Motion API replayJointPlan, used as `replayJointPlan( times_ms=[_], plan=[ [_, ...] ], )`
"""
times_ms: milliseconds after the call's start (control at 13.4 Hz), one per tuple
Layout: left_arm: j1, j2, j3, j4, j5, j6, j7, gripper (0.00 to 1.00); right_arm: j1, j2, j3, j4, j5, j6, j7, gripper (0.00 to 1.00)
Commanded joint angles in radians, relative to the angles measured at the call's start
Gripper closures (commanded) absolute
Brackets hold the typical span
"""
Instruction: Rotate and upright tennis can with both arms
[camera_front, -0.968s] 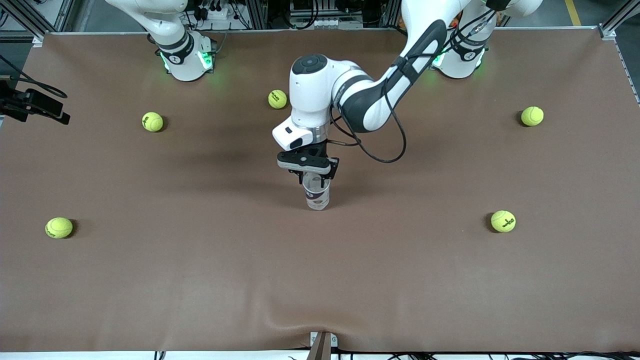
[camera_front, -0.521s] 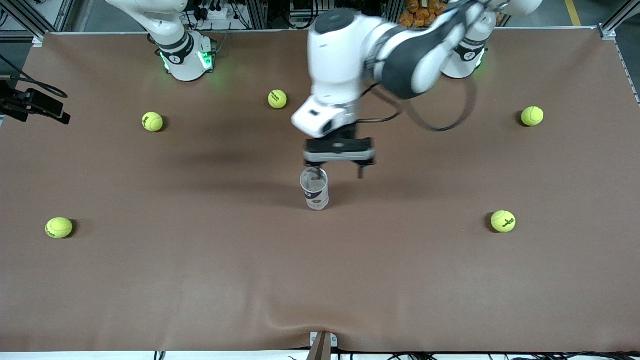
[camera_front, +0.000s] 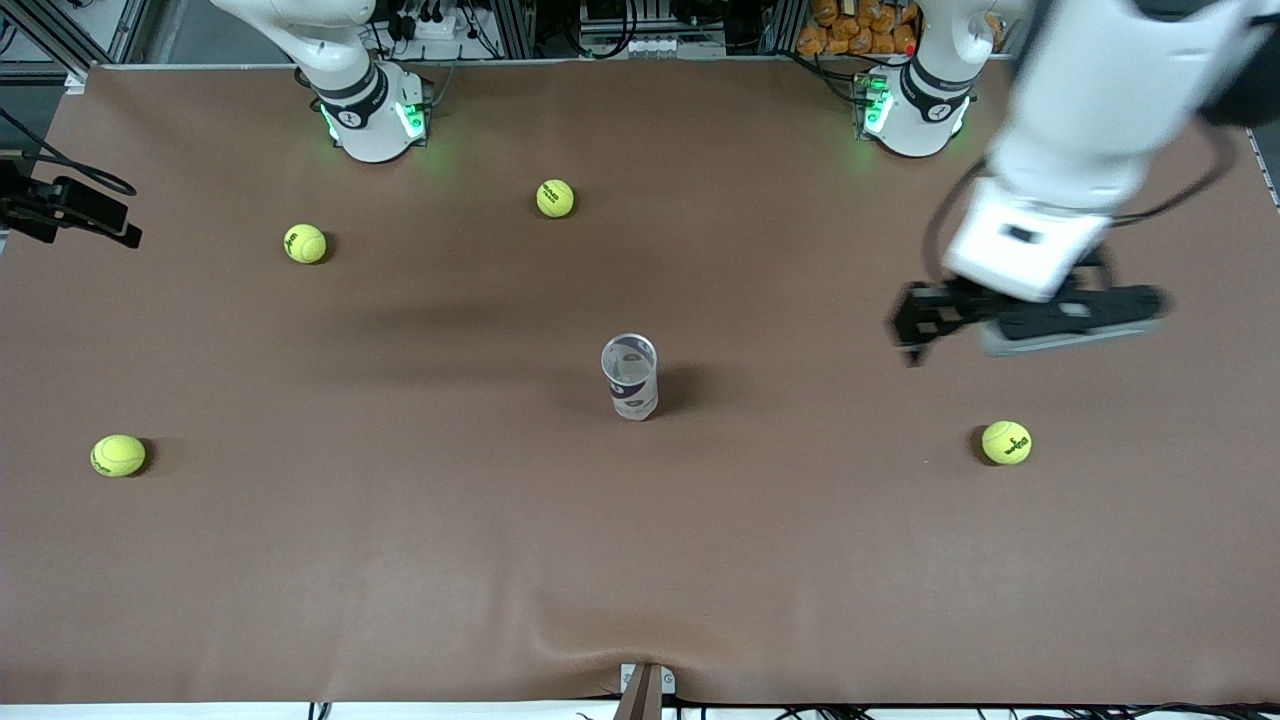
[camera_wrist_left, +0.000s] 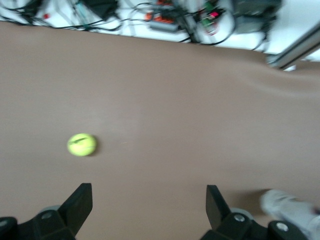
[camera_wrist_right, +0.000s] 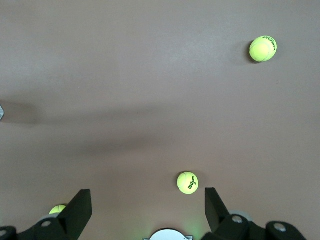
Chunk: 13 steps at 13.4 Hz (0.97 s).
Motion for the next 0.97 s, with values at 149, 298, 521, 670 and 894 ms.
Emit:
replayJointPlan(
  times_ms=[149,298,521,670,894],
  plan=[
    [0.197,-0.074,-0.017,-0.059,-0.031,-0.131,0.282,0.0,0.009,-0.006,0.02,0.001,-0.003,0.0,0.013,0.0],
    [0.273,-0.121,-0.015,-0.125,-0.152,-0.145,0.291,0.0,0.01,-0.008,0.02,-0.002,-0.003,-0.008,0.013,0.0],
    [0.297,-0.178,-0.017,-0.214,-0.217,-0.133,0.271,0.0,0.015,-0.006,0.02,-0.003,-0.002,-0.005,0.013,0.0],
    [0.3,-0.178,-0.015,-0.213,-0.217,-0.134,0.287,0.0,0.015,-0.006,0.02,-0.002,-0.002,-0.005,0.013,0.0],
    [0.3,-0.174,-0.011,-0.196,-0.204,-0.137,0.296,0.0,0.014,-0.009,0.02,0.003,-0.002,-0.012,0.013,0.0]
  ],
)
